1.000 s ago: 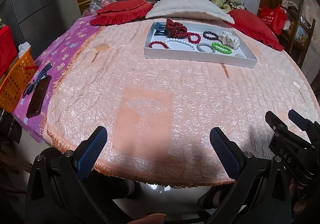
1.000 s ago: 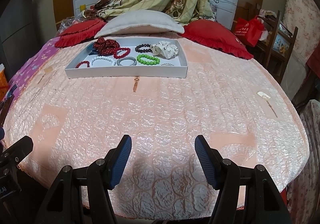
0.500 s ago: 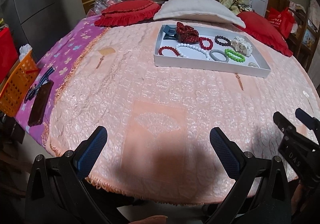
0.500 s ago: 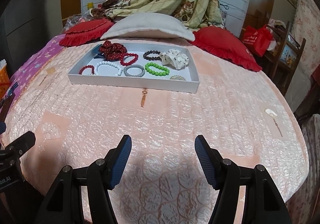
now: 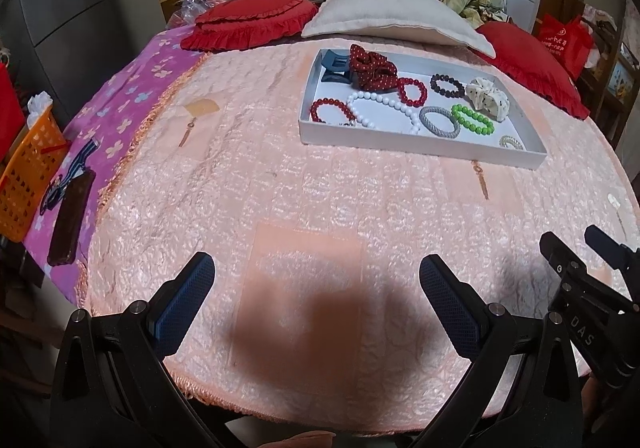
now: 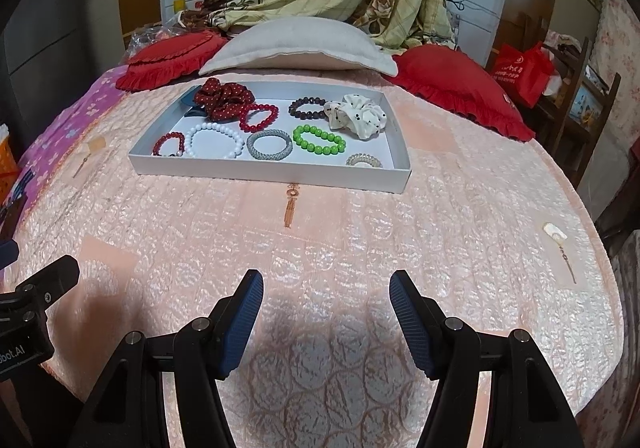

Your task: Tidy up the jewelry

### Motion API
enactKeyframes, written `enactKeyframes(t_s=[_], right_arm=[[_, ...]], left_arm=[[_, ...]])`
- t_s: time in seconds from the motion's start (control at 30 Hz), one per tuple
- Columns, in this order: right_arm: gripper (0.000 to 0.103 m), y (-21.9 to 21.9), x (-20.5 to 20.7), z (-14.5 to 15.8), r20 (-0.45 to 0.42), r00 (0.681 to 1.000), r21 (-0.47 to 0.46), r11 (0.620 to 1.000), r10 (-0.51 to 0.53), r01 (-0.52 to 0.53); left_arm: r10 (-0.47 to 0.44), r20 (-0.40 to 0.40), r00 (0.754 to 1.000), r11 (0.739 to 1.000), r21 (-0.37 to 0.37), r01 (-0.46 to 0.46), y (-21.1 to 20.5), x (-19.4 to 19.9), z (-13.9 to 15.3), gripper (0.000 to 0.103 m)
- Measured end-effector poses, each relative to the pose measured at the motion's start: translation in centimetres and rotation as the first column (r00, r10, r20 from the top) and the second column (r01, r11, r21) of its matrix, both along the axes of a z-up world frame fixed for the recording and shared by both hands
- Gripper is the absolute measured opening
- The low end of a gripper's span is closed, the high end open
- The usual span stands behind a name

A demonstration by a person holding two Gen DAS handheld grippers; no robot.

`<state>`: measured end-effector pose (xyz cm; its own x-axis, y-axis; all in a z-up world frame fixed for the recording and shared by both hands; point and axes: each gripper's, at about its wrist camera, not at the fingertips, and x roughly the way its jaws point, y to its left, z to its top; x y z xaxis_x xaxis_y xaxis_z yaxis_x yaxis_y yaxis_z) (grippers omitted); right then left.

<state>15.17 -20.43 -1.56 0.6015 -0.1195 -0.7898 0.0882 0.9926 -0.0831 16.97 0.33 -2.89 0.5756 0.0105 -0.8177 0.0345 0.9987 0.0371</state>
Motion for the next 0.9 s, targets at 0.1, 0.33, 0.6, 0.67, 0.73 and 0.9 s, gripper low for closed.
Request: enactKeyframes(t_s=[0.1, 0.33, 0.6, 0.67, 0.73, 0.9], right_arm=[[0.063, -0.3, 0.4, 0.2, -0.005, 1.000, 0.000, 1.000, -0.005, 0.005], [0.063, -0.8, 2.0, 0.9, -0.006, 1.000, -0.005, 1.000, -0.001, 0.001], [0.063, -0.8, 4.1, 0.3, -0.031, 0.999, 0.001, 1.000, 0.013, -0.013], [0.063, -0.6, 4.7, 0.0, -0.040, 0.999, -0.001, 1.000, 0.021, -0.021], [0.063, -0.5, 5.2, -0.3, -0.045, 0.999, 0.002, 1.000, 0.031, -0.031], [0.063, -0.2, 6.2, -1.2, -0.060, 0.997, 0.006, 0.999, 0.048, -0.048]], left_arm=[[0.002, -0.001, 1.000, 1.000, -0.006, -0.002, -0.1, 0.7, 0.4, 0.102], [0.008, 0.001, 1.000, 1.000, -0.012, -0.008, -0.2, 2.9, 1.0, 0.102], [0.016, -0.024, 1.000, 1.000, -0.021, -0.017, -0.1, 4.7, 0.2, 0.102], [0.016, -0.035, 0.999, 1.000, -0.021, -0.016, -0.1, 5.3, -0.2, 0.102], [0.015, -0.038, 0.999, 1.000, -0.019, -0.016, -0.1, 5.8, -0.4, 0.102], [0.017, -0.034, 0.999, 1.000, -0.009, -0.017, -0.1, 6.6, -0.9, 0.102]])
